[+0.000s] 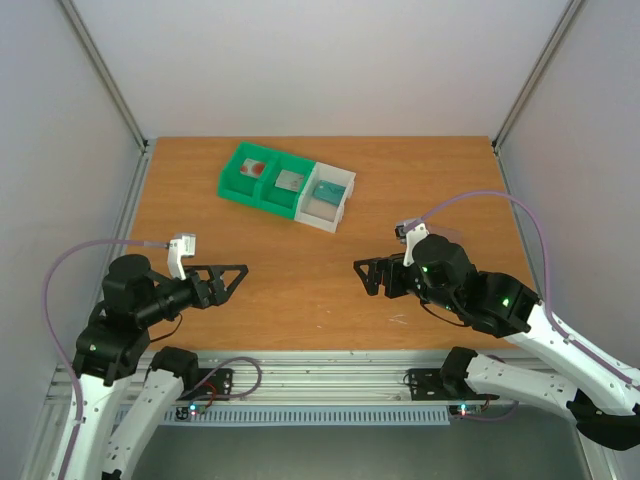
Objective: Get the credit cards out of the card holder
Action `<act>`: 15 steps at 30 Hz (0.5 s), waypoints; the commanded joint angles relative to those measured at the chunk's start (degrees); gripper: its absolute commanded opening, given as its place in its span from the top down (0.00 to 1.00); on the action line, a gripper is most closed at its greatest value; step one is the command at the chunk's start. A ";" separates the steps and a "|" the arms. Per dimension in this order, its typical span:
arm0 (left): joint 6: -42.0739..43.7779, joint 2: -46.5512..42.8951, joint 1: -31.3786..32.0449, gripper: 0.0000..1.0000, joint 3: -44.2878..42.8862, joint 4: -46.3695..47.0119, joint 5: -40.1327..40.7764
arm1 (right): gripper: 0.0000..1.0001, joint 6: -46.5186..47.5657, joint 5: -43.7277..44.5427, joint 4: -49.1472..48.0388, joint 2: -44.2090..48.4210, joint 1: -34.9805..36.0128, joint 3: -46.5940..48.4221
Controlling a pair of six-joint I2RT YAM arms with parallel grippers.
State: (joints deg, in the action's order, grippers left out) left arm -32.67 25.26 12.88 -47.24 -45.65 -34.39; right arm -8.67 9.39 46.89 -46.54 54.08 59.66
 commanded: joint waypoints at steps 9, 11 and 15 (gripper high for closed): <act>1.95 0.94 0.14 0.01 -1.42 0.05 3.14 | 0.02 1.68 1.08 -2.48 -0.20 0.58 1.83; 1.59 1.46 0.19 0.01 -1.64 -0.57 4.18 | 0.02 2.50 2.51 -1.95 -0.95 0.58 2.46; 1.04 1.79 0.21 0.01 -1.17 -0.81 7.82 | 0.01 5.12 9.37 1.95 -5.61 0.58 6.87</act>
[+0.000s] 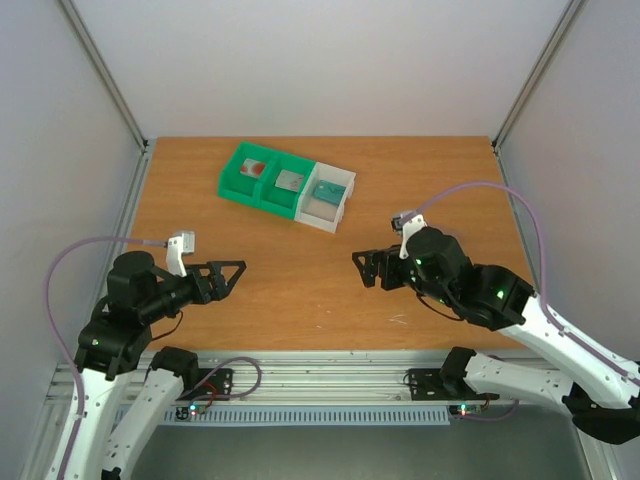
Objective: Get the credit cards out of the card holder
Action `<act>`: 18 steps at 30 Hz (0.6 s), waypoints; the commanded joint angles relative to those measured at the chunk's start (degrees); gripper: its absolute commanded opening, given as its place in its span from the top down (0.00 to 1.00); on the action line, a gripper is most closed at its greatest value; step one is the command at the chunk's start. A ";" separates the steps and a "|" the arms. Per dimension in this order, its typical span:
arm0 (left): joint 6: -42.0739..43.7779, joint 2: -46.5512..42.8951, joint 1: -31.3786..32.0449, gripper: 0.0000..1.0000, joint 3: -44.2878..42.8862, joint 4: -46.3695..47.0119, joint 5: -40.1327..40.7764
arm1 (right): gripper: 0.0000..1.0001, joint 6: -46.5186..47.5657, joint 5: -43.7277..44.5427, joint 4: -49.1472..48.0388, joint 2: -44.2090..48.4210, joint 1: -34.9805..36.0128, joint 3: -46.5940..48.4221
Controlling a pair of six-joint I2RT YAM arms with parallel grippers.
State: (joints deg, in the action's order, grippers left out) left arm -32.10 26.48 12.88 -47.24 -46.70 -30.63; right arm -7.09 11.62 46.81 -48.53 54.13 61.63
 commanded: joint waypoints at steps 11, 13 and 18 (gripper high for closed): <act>4.13 -0.04 0.20 0.01 3.02 2.85 5.03 | 0.01 11.08 32.56 16.60 -31.51 -2.87 18.82; 4.46 -0.11 0.20 0.01 3.97 3.47 5.82 | 0.02 11.77 32.35 16.10 -35.43 -5.58 19.70; 6.14 0.95 0.18 0.01 2.66 2.15 7.03 | 0.12 12.70 31.55 13.69 -42.69 -13.67 19.58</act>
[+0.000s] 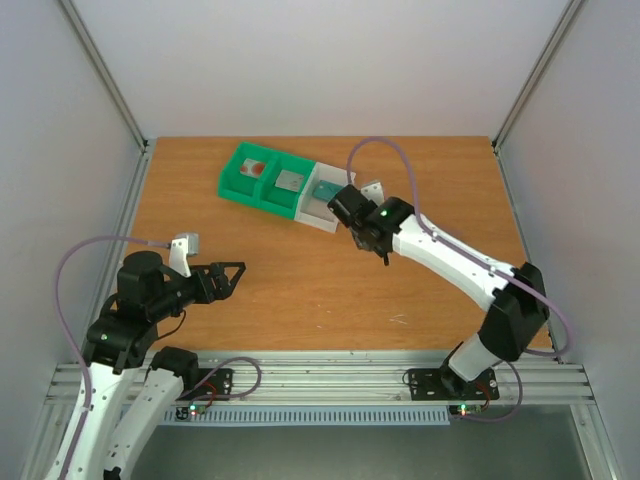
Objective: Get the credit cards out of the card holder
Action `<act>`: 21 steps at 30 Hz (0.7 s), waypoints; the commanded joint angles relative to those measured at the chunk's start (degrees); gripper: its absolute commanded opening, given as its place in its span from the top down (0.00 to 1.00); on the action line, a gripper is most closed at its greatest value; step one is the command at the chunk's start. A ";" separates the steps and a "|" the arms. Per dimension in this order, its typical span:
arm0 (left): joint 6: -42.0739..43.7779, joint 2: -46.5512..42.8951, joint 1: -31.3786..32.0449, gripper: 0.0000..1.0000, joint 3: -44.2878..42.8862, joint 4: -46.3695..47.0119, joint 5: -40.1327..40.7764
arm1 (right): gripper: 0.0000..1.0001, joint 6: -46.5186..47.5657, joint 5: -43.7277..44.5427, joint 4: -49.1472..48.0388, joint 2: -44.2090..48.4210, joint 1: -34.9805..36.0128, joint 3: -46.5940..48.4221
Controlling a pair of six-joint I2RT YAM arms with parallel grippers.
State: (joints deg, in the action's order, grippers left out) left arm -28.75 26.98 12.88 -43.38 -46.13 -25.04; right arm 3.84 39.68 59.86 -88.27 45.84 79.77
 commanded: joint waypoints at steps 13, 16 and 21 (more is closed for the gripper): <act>3.48 -1.59 0.16 0.01 -0.42 2.01 1.12 | 0.59 3.76 1.11 -5.45 -18.48 -21.03 0.07; 4.00 -1.45 0.21 0.01 -0.80 1.65 0.87 | 0.66 3.38 0.59 -5.81 -21.46 -22.66 0.75; 4.41 -1.58 0.21 0.01 -0.92 1.40 0.85 | 0.71 2.80 3.59 -5.70 -27.42 -24.04 2.33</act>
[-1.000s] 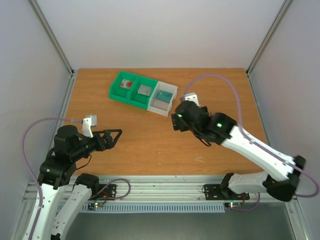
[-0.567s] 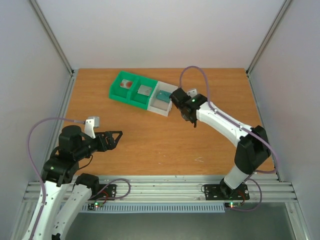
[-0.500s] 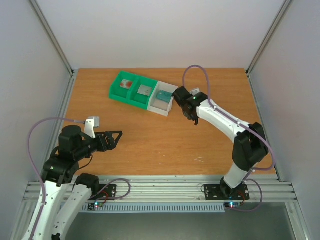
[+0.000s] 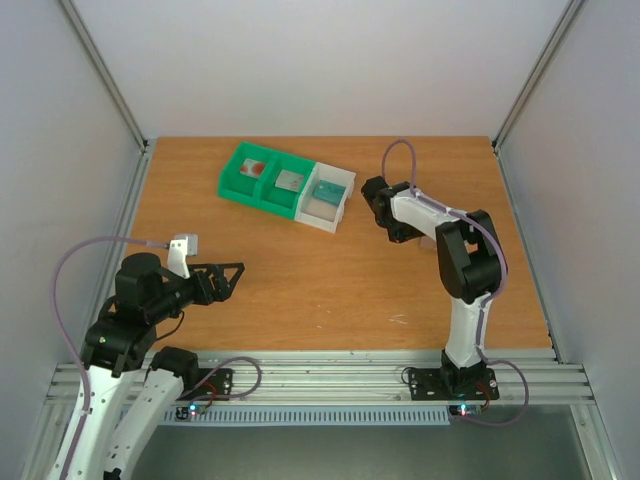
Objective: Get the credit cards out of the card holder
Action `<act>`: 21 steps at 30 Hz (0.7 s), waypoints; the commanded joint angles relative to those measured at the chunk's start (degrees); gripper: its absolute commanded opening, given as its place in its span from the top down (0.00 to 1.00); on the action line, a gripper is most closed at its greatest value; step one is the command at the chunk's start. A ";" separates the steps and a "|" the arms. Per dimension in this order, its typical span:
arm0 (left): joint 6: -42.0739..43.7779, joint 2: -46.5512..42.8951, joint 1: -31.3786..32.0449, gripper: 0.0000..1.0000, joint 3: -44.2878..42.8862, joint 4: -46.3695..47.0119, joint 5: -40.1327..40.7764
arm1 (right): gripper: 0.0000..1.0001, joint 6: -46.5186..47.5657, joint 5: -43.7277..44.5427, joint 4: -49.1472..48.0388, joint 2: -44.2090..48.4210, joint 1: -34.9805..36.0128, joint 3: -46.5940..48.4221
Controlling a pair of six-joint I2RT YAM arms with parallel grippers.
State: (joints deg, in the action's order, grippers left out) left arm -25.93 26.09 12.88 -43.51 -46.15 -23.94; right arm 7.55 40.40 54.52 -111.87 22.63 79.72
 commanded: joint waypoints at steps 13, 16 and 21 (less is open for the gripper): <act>2.21 -0.69 0.21 0.01 -0.79 1.93 -0.85 | 0.76 -1.69 7.80 1.21 -11.59 -1.66 4.86; 2.37 -0.62 0.16 0.01 -0.88 1.86 -1.29 | 0.77 -2.15 8.52 1.66 -12.77 -1.80 5.17; 2.39 -1.14 0.15 0.01 -0.79 1.85 -1.28 | 0.84 -3.02 9.82 2.36 -13.27 -1.80 5.21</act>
State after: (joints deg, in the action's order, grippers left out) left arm -24.75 26.00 12.88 -43.51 -46.13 -24.43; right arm 6.22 46.98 55.83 -124.22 21.21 83.53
